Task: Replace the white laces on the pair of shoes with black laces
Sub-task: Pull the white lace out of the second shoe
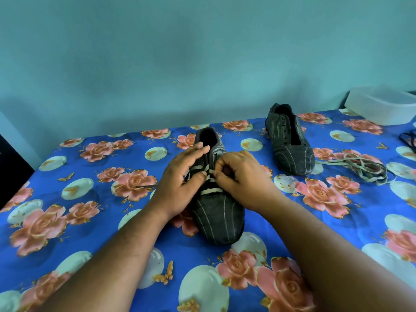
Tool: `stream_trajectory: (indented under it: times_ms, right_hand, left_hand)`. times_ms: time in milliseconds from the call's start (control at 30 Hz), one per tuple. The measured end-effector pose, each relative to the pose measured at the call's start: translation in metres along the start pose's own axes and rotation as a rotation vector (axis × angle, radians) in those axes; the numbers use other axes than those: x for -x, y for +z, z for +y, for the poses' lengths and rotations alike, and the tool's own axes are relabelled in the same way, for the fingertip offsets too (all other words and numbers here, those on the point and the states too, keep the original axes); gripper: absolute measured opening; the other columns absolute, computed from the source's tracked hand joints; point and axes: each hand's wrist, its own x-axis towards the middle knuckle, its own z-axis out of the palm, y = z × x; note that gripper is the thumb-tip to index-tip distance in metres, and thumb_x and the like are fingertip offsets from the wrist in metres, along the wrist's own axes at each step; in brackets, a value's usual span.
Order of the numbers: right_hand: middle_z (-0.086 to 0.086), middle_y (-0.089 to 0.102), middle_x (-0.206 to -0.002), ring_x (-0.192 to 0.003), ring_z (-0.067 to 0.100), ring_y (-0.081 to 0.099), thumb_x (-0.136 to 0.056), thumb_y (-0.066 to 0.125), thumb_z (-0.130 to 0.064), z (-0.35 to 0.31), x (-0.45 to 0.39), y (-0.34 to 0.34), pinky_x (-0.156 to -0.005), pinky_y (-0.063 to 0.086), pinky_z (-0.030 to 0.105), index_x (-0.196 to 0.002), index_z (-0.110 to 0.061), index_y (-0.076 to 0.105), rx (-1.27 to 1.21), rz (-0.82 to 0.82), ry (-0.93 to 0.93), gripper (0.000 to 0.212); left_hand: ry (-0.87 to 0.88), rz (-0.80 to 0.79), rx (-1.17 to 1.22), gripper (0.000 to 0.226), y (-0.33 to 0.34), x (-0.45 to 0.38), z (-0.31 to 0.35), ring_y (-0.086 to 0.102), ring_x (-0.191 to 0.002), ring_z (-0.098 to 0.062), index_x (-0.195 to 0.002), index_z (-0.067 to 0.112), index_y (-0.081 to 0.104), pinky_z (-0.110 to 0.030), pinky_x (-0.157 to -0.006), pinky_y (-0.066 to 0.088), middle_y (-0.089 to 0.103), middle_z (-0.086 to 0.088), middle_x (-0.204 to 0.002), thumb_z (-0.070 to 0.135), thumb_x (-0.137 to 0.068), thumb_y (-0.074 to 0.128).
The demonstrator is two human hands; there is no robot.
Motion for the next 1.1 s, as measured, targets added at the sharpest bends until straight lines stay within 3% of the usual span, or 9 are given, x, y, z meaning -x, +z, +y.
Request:
stream_trajectory:
  times_ms: [133,300,467,633,767,867,933,1000,1100]
  right_hand:
    - [-0.015,0.064,-0.078,-0.083,0.016,0.056,-0.084,0.066,-0.048,-0.006,-0.003,-0.002,-0.076,0.044,0.04,-0.087,-0.032,0.07,0.101,0.109,-0.045,0.017]
    - [-0.012,0.065,-0.075,-0.082,0.015,0.054,-0.083,0.068,-0.034,-0.005,-0.002,-0.003,-0.076,0.044,0.04,-0.08,-0.03,0.072,0.082,0.08,-0.066,0.006]
    - [0.0,0.062,-0.071,-0.076,0.013,0.051,-0.088,0.067,-0.009,-0.014,-0.002,-0.009,-0.07,0.032,0.004,-0.079,-0.008,0.067,-0.162,-0.043,0.044,0.009]
    - [-0.017,0.047,-0.06,-0.059,0.0,0.041,-0.097,0.052,-0.005,-0.005,-0.001,-0.012,-0.056,0.032,0.012,-0.079,-0.01,0.055,-0.509,-0.197,0.162,0.019]
    - [-0.008,0.061,-0.068,-0.067,0.006,0.052,-0.091,0.073,-0.042,-0.002,0.0,-0.005,-0.065,0.042,0.026,-0.084,-0.022,0.068,-0.257,-0.057,0.063,0.022]
    - [-0.008,0.065,-0.07,-0.072,0.011,0.058,-0.088,0.077,-0.039,-0.005,-0.001,-0.006,-0.067,0.046,0.029,-0.082,-0.026,0.071,-0.207,-0.015,0.007,0.015]
    - [-0.008,0.065,-0.07,-0.064,0.006,0.055,-0.093,0.074,-0.027,-0.006,-0.002,-0.007,-0.06,0.043,0.022,-0.083,-0.019,0.071,-0.301,-0.075,0.034,0.013]
    - [-0.011,0.061,-0.071,-0.065,0.002,0.052,-0.097,0.068,-0.021,-0.004,-0.001,-0.01,-0.064,0.041,0.018,-0.084,-0.017,0.068,-0.51,-0.184,0.164,0.014]
    - [0.003,0.054,-0.078,-0.077,0.014,0.05,-0.097,0.062,-0.032,0.0,-0.002,-0.012,-0.073,0.04,0.032,-0.085,-0.009,0.061,-0.743,-0.26,0.299,0.025]
  left_hand:
    - [-0.012,0.012,0.008,0.055,-0.001,0.0,-0.001,0.034,-0.145,0.004,-0.144,0.025,0.056,-0.03,-0.122,0.028,0.047,0.012,-0.153,0.018,-0.089,0.061]
    - [-0.016,0.011,0.007,0.055,-0.001,0.001,0.0,0.035,-0.144,0.004,-0.144,0.025,0.057,-0.029,-0.122,0.028,0.048,0.013,-0.153,0.018,-0.089,0.062]
    - [0.006,0.005,-0.035,0.057,0.001,0.0,-0.001,0.038,-0.145,-0.001,-0.145,0.026,0.056,-0.046,-0.12,0.034,0.047,0.012,-0.154,0.028,-0.089,0.058]
    - [0.02,0.005,-0.059,0.057,0.001,-0.001,-0.001,0.037,-0.145,-0.001,-0.146,0.027,0.054,-0.049,-0.119,0.035,0.046,0.01,-0.155,0.034,-0.089,0.054]
    - [0.022,0.01,-0.051,0.056,0.001,-0.001,-0.003,0.037,-0.146,-0.001,-0.146,0.026,0.054,-0.047,-0.119,0.035,0.047,0.009,-0.155,0.035,-0.091,0.056]
    - [0.021,0.004,-0.047,0.058,0.0,-0.002,-0.004,0.036,-0.146,-0.003,-0.147,0.025,0.053,-0.048,-0.12,0.035,0.046,0.009,-0.156,0.037,-0.091,0.054]
    - [0.026,0.001,-0.054,0.058,0.0,-0.002,-0.005,0.036,-0.147,-0.003,-0.147,0.025,0.053,-0.048,-0.12,0.034,0.045,0.009,-0.156,0.037,-0.091,0.054]
    - [0.032,-0.002,-0.073,0.058,0.001,-0.002,-0.005,0.035,-0.147,-0.004,-0.148,0.027,0.052,-0.05,-0.12,0.033,0.045,0.009,-0.157,0.037,-0.092,0.053]
    - [0.029,-0.009,-0.084,0.056,0.002,-0.001,-0.005,0.035,-0.147,-0.004,-0.148,0.032,0.05,-0.054,-0.119,0.032,0.043,0.012,-0.157,0.04,-0.093,0.053]
